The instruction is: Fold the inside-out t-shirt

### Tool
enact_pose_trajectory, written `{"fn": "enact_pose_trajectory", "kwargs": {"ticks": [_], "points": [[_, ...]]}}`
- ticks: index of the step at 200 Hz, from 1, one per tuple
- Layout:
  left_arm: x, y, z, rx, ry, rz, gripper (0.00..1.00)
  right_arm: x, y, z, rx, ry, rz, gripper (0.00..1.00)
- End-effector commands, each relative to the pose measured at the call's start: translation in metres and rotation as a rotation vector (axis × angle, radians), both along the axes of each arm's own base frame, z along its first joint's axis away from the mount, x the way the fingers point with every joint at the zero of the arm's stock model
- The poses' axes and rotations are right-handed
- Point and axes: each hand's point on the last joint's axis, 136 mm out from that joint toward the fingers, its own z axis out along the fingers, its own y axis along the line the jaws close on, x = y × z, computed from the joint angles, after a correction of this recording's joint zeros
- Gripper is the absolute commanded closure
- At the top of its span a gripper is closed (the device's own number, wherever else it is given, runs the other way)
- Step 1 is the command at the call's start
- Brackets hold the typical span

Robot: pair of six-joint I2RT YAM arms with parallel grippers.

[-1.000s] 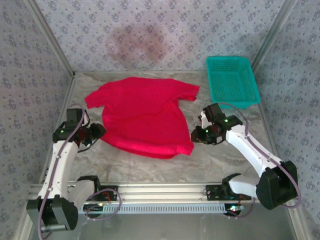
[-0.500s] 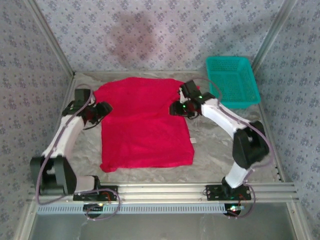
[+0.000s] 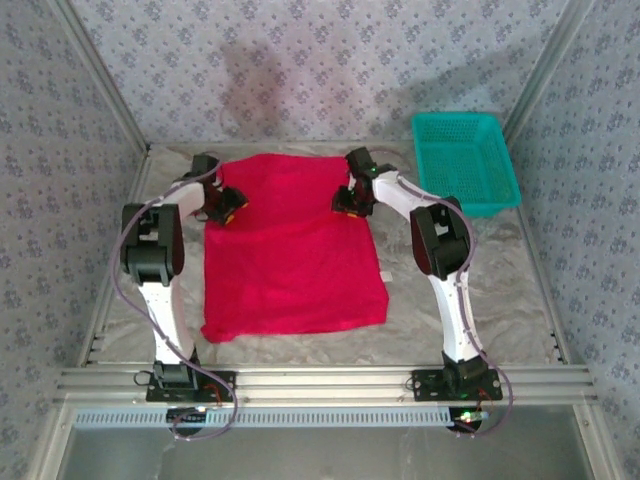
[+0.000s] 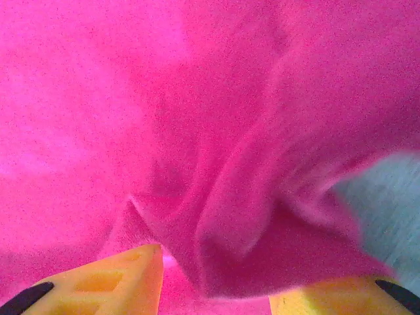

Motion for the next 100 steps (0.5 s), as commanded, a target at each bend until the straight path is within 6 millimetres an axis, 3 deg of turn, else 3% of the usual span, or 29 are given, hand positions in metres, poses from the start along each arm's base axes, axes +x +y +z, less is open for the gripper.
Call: {"fn": "enact_pose_trajectory", "kwargs": {"ticks": [1,16,31,44,59,75,100], "points": [[0.028,0.001,-0.019,0.009,0.015,0.001,0.46,0.024,-0.029,-0.031,-0.048,0.056,-0.068,0.54],[0.047,-0.001,-0.020,0.002,0.005,-0.007,0.46,0.046,-0.038,-0.032,-0.049,0.048,-0.080,0.55],[0.061,-0.003,-0.007,-0.004,-0.031,-0.010,0.46,0.066,-0.047,-0.021,-0.041,0.023,-0.092,0.55],[0.067,-0.005,0.015,0.000,-0.076,-0.020,0.46,0.076,-0.051,0.004,-0.029,-0.015,-0.090,0.54],[0.063,-0.002,0.044,0.037,-0.123,-0.028,0.46,0.073,-0.052,0.038,-0.039,-0.065,-0.053,0.53],[0.043,0.001,0.074,0.093,-0.163,-0.036,0.46,0.049,-0.049,0.068,-0.077,-0.091,0.020,0.52],[-0.007,-0.002,0.105,0.147,-0.211,-0.061,0.45,-0.029,-0.038,0.084,-0.165,-0.111,0.143,0.50]]}}
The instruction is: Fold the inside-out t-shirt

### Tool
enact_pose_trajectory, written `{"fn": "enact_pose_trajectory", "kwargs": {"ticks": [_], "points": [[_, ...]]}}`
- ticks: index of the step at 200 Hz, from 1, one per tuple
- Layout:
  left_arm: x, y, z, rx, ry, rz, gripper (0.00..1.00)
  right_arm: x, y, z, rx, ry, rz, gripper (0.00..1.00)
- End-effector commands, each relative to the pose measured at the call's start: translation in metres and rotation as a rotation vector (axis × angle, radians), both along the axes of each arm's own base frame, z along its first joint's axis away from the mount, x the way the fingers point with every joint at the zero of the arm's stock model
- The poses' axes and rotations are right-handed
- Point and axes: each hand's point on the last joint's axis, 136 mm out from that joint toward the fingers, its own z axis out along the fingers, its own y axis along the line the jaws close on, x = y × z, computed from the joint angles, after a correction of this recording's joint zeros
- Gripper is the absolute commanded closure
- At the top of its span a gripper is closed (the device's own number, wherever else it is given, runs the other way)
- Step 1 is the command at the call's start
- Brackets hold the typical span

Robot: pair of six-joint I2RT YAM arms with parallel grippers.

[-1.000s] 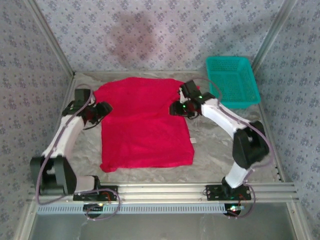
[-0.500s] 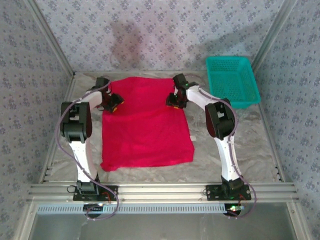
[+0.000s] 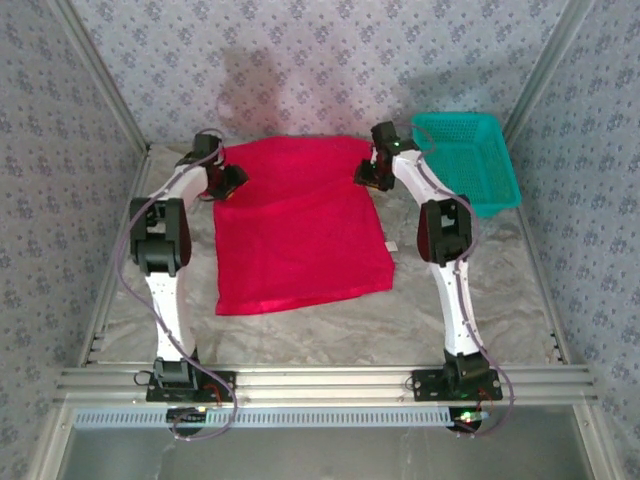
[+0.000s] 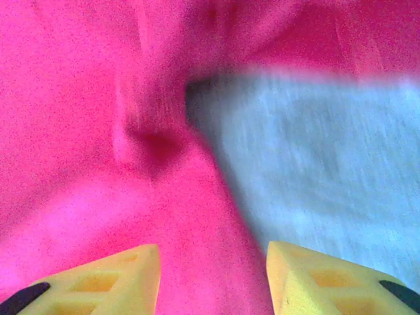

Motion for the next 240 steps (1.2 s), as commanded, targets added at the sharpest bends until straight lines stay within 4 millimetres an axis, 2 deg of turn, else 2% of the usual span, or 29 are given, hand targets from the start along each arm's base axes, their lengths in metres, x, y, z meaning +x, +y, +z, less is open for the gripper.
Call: {"fn": "enact_pose_trajectory", "kwargs": {"ticks": [1,17,42,53,56,60,80,95,105,131,178,240], "points": [[-0.040,-0.005,0.070,0.074,-0.118,-0.042,0.45,-0.074,0.024,0.060,-0.087,-0.074,0.173,0.50],[-0.080,-0.007,0.072,0.085,-0.113,-0.062,0.45,-0.131,0.030,0.056,-0.131,-0.088,0.224,0.49],[-0.140,-0.010,0.056,0.070,-0.085,-0.082,0.44,-0.210,0.042,0.041,-0.203,-0.091,0.313,0.48],[-0.162,-0.009,0.051,0.068,-0.087,-0.082,0.44,-0.233,0.051,0.038,-0.220,-0.103,0.350,0.46],[-0.167,-0.008,0.049,0.068,-0.086,-0.081,0.44,-0.244,0.049,0.028,-0.239,-0.081,0.362,0.46],[-0.174,-0.008,0.047,0.069,-0.086,-0.080,0.44,-0.252,0.051,0.025,-0.248,-0.077,0.375,0.45],[-0.202,-0.003,0.039,0.074,-0.081,-0.073,0.43,-0.277,0.065,0.015,-0.284,-0.073,0.429,0.42],[-0.216,0.001,0.035,0.085,-0.076,-0.072,0.43,-0.288,0.074,0.008,-0.303,-0.064,0.462,0.38],[-0.224,0.003,0.032,0.091,-0.069,-0.068,0.43,-0.289,0.084,0.005,-0.296,-0.081,0.474,0.37],[-0.238,0.007,0.027,0.096,-0.058,-0.061,0.42,-0.293,0.092,-0.009,-0.298,-0.050,0.490,0.36],[-0.248,0.010,0.026,0.106,-0.056,-0.057,0.42,-0.304,0.101,-0.014,-0.265,-0.030,0.499,0.38],[-0.253,0.011,0.021,0.112,-0.038,-0.064,0.42,-0.311,0.101,-0.026,-0.268,-0.007,0.499,0.43]]}}
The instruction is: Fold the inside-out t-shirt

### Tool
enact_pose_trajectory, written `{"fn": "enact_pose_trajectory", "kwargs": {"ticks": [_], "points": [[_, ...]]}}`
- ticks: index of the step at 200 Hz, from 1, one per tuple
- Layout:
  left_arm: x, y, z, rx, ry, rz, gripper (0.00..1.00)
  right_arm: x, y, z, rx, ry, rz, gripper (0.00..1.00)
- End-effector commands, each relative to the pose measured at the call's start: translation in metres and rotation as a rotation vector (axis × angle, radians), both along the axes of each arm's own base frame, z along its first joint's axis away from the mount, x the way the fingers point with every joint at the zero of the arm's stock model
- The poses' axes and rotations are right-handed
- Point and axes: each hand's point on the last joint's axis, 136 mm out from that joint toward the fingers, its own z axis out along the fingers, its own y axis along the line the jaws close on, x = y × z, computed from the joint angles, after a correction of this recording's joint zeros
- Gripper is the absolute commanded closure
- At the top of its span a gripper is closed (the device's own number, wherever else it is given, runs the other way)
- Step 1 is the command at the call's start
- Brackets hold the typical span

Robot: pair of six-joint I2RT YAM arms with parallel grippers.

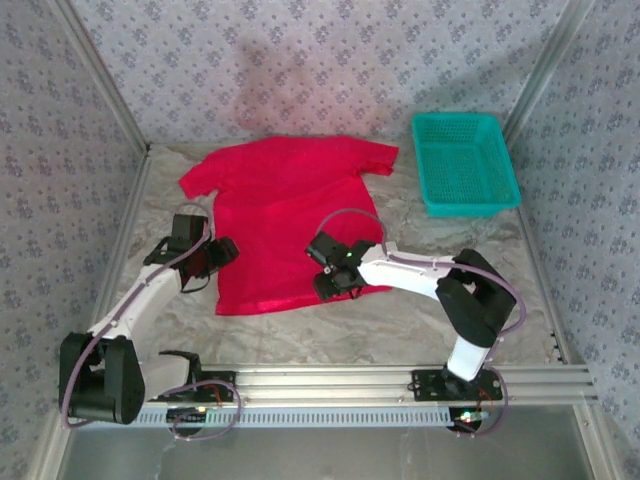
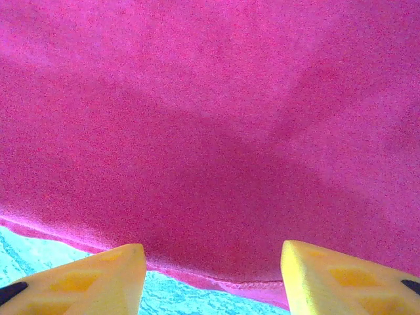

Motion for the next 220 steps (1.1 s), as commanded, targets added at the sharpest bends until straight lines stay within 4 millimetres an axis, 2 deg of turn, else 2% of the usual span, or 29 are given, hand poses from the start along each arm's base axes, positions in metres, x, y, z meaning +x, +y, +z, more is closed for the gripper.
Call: {"fn": "enact_pose_trajectory", "kwargs": {"ticks": [1,108,139,176,206,220], "points": [[-0.007,0.002,-0.003,0.018,0.017,-0.007,0.42,-0.005,-0.003,-0.010,-0.015,0.023,-0.020,0.43],[-0.007,0.003,-0.002,0.027,0.015,-0.009,0.41,-0.010,-0.006,-0.022,-0.051,0.039,-0.004,0.48],[-0.007,0.003,-0.001,0.027,0.013,-0.010,0.41,-0.008,-0.006,-0.020,-0.053,0.032,-0.008,0.63],[-0.007,0.003,0.001,0.026,0.008,-0.010,0.41,-0.007,-0.010,-0.015,-0.068,0.023,-0.013,0.86],[-0.006,0.002,0.006,0.025,0.002,-0.016,0.41,-0.005,-0.012,-0.007,-0.073,0.006,-0.017,0.98],[-0.006,0.001,0.008,0.022,-0.004,-0.021,0.41,-0.004,-0.013,-0.001,-0.070,-0.004,-0.019,1.00]]}}
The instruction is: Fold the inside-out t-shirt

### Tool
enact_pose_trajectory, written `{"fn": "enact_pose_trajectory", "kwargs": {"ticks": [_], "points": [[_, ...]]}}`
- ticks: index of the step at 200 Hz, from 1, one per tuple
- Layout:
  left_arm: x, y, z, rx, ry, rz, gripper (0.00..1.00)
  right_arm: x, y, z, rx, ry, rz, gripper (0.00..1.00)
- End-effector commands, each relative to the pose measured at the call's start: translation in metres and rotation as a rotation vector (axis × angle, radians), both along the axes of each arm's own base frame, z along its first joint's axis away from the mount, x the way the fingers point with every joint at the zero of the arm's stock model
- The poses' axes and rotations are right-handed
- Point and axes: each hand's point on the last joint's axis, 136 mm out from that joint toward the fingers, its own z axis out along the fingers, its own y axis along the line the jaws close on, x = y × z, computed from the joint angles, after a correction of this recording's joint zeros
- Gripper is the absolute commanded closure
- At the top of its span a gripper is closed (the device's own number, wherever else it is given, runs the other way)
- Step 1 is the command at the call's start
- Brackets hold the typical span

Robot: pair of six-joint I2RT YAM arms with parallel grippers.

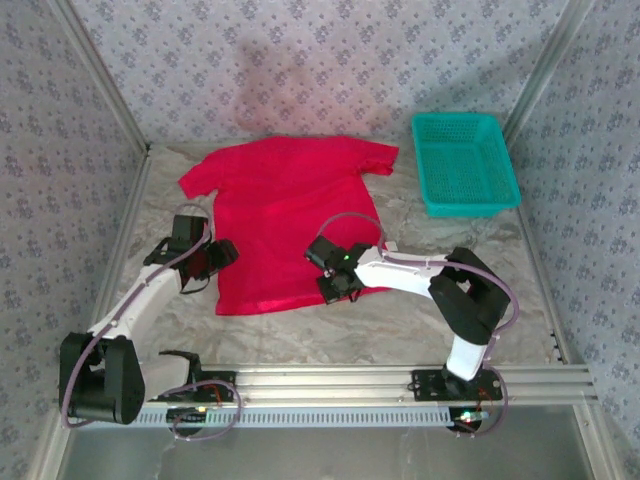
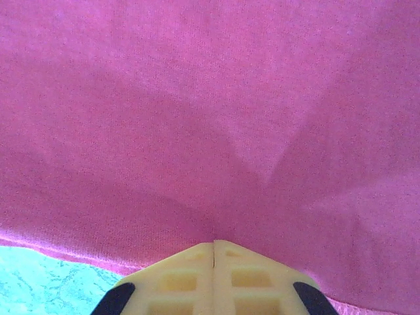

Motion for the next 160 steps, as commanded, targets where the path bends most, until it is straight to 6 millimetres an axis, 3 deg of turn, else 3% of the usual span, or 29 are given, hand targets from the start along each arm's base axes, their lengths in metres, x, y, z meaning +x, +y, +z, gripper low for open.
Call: {"fn": "enact_pose_trajectory", "kwargs": {"ticks": [1,44,76,95,122,160], "points": [[-0.001,0.001,0.012,0.015,-0.027,-0.017,0.41,0.000,-0.007,0.013,-0.026,-0.022,-0.006,1.00],[0.002,-0.008,0.019,-0.021,-0.062,-0.056,0.42,0.001,-0.012,0.040,-0.008,-0.065,-0.013,1.00],[0.007,-0.036,0.032,-0.078,-0.144,-0.178,0.43,0.006,-0.010,0.068,0.039,-0.111,-0.013,1.00],[0.006,-0.064,0.042,-0.073,-0.210,-0.299,0.40,0.008,-0.007,0.079,0.069,-0.123,-0.012,1.00],[-0.007,-0.120,0.054,-0.018,-0.369,-0.557,0.32,0.011,-0.005,0.089,0.115,-0.124,-0.027,1.00],[-0.036,-0.175,0.045,0.116,-0.501,-0.862,0.22,0.022,-0.007,0.098,0.220,-0.105,-0.093,1.00]]}}
